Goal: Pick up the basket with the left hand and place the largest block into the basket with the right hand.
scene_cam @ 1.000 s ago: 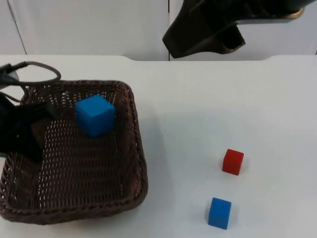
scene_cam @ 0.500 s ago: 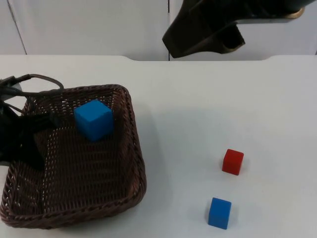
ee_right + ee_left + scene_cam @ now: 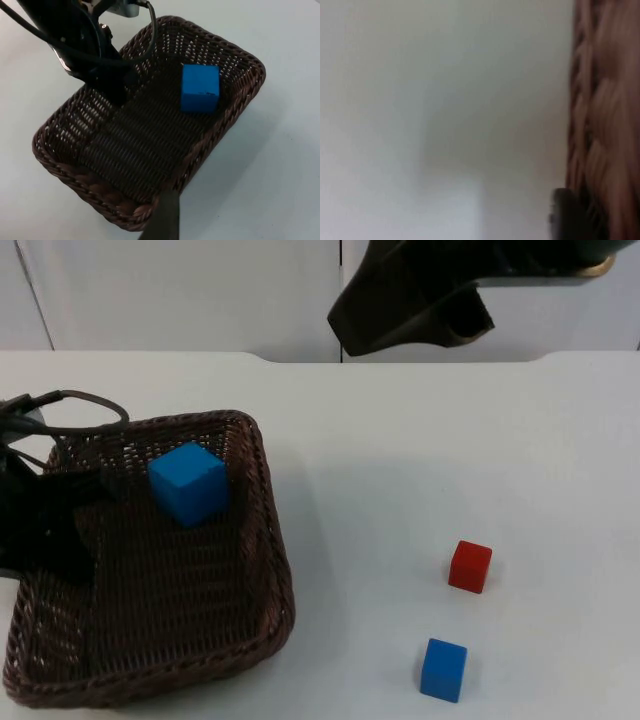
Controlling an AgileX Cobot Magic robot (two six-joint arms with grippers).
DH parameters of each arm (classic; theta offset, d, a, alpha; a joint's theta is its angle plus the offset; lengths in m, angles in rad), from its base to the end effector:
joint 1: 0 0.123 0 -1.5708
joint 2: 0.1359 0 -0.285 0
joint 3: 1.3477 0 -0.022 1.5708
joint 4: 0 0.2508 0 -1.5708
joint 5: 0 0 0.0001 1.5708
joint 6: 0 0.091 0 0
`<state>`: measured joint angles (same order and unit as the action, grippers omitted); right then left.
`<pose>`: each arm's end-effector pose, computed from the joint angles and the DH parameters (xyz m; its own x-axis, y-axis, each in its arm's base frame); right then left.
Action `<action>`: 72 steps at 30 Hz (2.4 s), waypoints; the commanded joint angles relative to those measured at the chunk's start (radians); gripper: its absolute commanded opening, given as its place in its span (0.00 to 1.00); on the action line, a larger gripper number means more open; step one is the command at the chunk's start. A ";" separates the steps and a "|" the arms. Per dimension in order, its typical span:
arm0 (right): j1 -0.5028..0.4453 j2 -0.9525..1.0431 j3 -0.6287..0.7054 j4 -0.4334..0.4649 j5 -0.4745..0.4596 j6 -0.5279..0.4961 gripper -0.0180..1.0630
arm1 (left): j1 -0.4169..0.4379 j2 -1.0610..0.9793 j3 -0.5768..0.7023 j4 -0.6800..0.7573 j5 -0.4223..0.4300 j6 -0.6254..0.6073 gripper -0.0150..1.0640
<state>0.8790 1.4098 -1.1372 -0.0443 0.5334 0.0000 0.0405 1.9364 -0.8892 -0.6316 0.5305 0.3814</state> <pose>0.2005 0.2388 0.3233 -0.3906 -0.5313 -0.7518 -0.7746 0.6310 -0.0435 0.3142 -0.0145 0.0945 -0.9709 -0.2118 -0.1119 -0.1665 0.9327 -0.3200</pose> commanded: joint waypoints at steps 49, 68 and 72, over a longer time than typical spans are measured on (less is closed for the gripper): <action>0.000 -0.212 0.156 -0.006 -0.106 0.010 0.72 | 0.000 -0.847 0.028 -0.038 0.306 0.088 0.74; 0.000 -0.581 0.416 -0.006 -0.118 0.010 0.72 | 0.000 -1.280 0.039 0.002 0.411 0.103 0.74; 0.000 -0.651 0.465 -0.006 -0.112 0.010 0.72 | 0.000 -1.361 0.115 0.007 0.402 0.113 0.74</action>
<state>0.8790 0.7724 -0.6798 -0.0443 0.4246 0.0114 0.0405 0.5927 -0.7850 -0.6320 0.9277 0.4853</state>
